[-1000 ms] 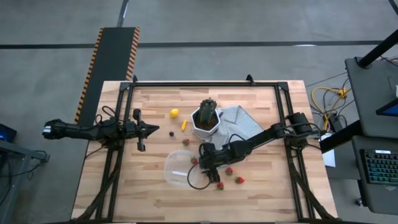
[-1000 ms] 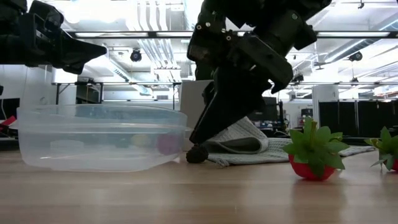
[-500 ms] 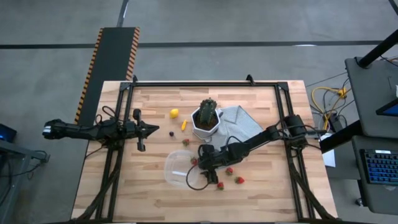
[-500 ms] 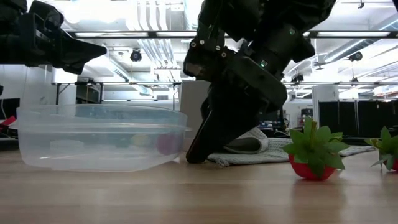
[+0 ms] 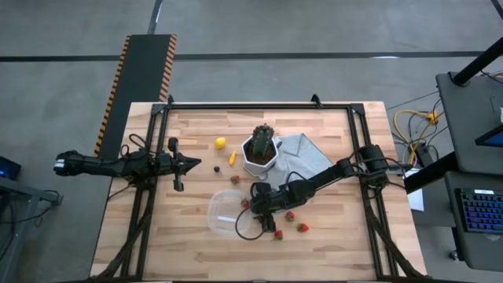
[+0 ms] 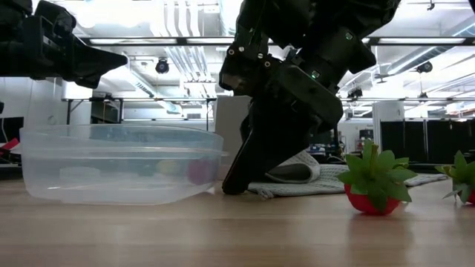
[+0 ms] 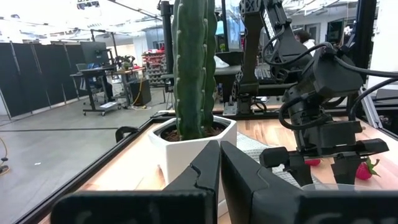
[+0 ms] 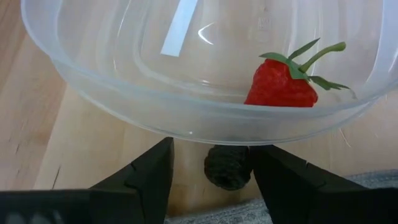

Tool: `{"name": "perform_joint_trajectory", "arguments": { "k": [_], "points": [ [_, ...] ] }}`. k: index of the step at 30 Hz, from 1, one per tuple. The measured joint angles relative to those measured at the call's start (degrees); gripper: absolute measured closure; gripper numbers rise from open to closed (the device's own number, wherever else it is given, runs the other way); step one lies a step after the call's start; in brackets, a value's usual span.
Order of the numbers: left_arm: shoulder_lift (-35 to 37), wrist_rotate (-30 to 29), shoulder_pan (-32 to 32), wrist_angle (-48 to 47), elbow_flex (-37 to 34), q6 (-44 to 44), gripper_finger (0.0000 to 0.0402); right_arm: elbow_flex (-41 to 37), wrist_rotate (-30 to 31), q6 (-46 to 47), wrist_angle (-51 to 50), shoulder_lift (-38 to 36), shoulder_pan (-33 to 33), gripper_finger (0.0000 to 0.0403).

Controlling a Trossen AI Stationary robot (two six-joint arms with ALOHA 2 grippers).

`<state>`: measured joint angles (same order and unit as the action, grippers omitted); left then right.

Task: Pick and placing Produce into tupperware
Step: Put the blackberry into the transparent plastic container

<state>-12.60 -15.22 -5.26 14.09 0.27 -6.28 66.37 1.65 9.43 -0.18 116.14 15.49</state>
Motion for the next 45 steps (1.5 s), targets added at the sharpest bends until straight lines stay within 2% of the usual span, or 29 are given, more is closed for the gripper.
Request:
{"name": "perform_joint_trajectory", "arguments": {
  "k": [13,27,33,40,45],
  "points": [
    [-0.02,-0.01,0.00,-0.01,0.00,0.00,0.0402,0.02,0.09,-0.82,-2.22,-0.10,-0.02,0.0318],
    [0.00,-0.01,0.00,-0.02,0.00,-0.01,0.0402,-0.09,-0.02,-0.67,-6.91,-2.08,-0.02,0.0319],
    [-0.02,-0.02,-0.02,0.00,0.00,-0.01,0.0402,-0.13,3.07,-0.74,-10.43,-5.23,0.15,0.0319],
    [0.02,0.00,-0.02,-0.02,0.00,-0.02,0.0402,-0.13,3.15,-2.40,-10.22,-10.03,0.15,0.0319],
    [0.00,-0.01,-0.02,-0.01,0.00,-0.01,0.0402,-0.11,2.65,-5.15,-6.07,-11.54,-0.28,0.0321]
  ]
}}
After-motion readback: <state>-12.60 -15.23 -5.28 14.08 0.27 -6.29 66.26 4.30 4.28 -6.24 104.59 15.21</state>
